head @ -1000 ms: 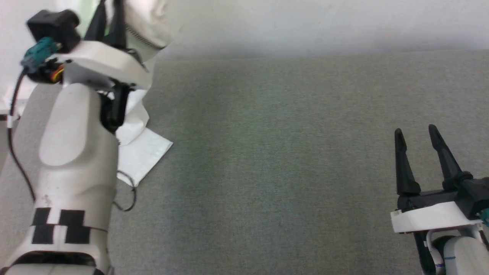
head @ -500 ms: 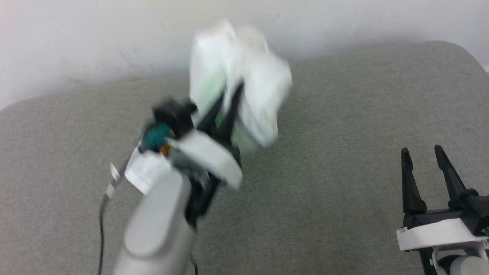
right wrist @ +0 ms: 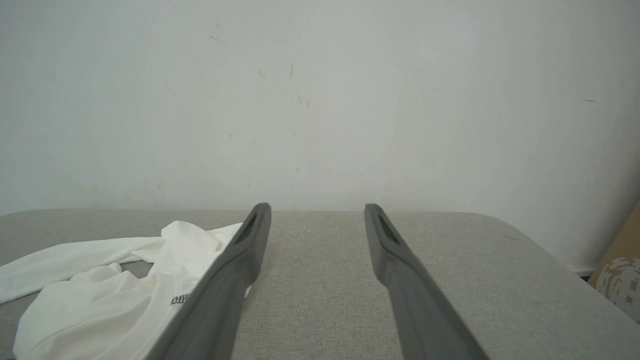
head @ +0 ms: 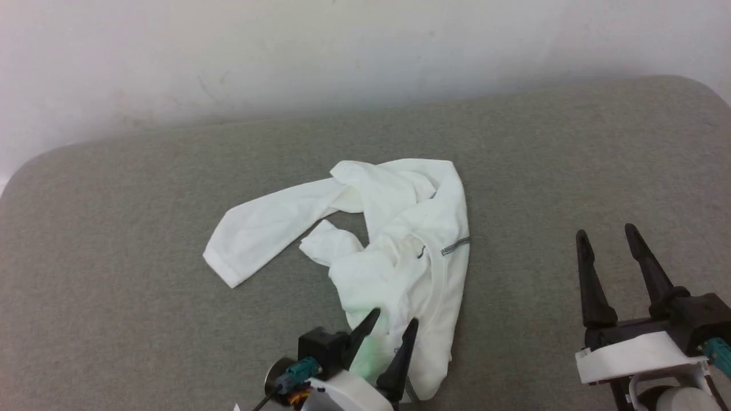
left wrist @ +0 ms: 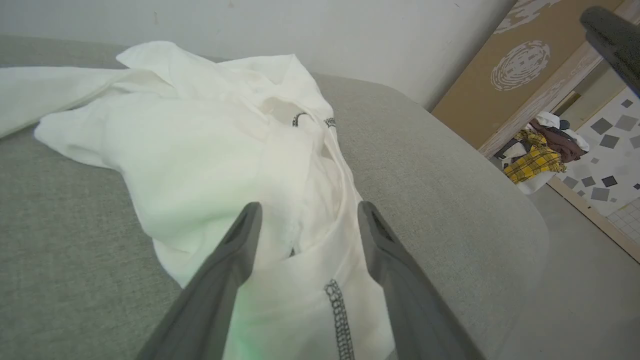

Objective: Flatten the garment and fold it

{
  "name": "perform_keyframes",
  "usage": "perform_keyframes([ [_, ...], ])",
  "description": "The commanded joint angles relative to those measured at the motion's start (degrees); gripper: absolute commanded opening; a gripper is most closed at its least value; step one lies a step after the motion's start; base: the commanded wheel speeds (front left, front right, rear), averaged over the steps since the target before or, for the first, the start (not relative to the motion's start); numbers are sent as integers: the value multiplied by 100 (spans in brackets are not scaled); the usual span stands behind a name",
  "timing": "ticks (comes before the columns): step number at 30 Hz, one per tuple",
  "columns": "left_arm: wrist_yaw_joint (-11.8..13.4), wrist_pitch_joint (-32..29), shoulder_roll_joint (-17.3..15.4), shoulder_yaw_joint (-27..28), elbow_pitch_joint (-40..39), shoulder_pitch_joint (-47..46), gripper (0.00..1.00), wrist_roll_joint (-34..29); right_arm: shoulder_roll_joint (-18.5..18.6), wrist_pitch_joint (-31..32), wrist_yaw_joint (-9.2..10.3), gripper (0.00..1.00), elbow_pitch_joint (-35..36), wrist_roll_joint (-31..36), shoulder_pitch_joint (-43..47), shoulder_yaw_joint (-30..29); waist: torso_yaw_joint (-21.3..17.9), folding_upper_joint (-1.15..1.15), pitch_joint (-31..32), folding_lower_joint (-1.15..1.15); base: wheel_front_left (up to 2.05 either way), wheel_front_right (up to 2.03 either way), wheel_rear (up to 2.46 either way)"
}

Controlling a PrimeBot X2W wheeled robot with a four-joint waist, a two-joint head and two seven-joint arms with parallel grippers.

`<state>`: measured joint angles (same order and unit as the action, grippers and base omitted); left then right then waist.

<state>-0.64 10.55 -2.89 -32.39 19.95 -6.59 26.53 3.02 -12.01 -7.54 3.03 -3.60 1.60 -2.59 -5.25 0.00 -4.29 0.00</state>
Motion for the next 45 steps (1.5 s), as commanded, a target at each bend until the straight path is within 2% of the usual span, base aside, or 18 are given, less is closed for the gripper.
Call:
perform_keyframes([
  [1,45,182,0,-41,-128,-152,100,-108,-14,41,5,100,37,27,30,40,171,0,-21,0,0,0,0],
  [7,181,435,-13,330,-817,-428,100,-330,-14,57,5,100,54,42,-26,102,384,0,-69,0,0,0,0],
  [13,429,442,-165,1327,-1496,-294,100,-469,-14,76,5,100,80,79,-28,119,503,0,-91,0,0,0,0],
  [18,630,443,-343,2217,-1723,96,100,-498,-14,87,5,100,61,102,-13,142,532,0,-66,0,0,0,0],
  [24,684,444,-542,2848,-1769,702,100,-487,-14,122,5,100,28,103,64,200,553,0,45,0,0,0,0],
  [30,621,444,-650,2914,-1667,1101,100,-538,-14,202,5,100,34,136,198,272,597,0,207,0,0,0,0],
  [39,580,444,-634,2785,-1620,1127,100,-665,-14,310,5,100,31,75,311,294,680,0,282,0,0,0,0],
  [45,582,444,-620,2705,-1648,970,100,-742,-14,767,5,100,-512,-160,75,20,845,0,186,0,0,0,0],
])
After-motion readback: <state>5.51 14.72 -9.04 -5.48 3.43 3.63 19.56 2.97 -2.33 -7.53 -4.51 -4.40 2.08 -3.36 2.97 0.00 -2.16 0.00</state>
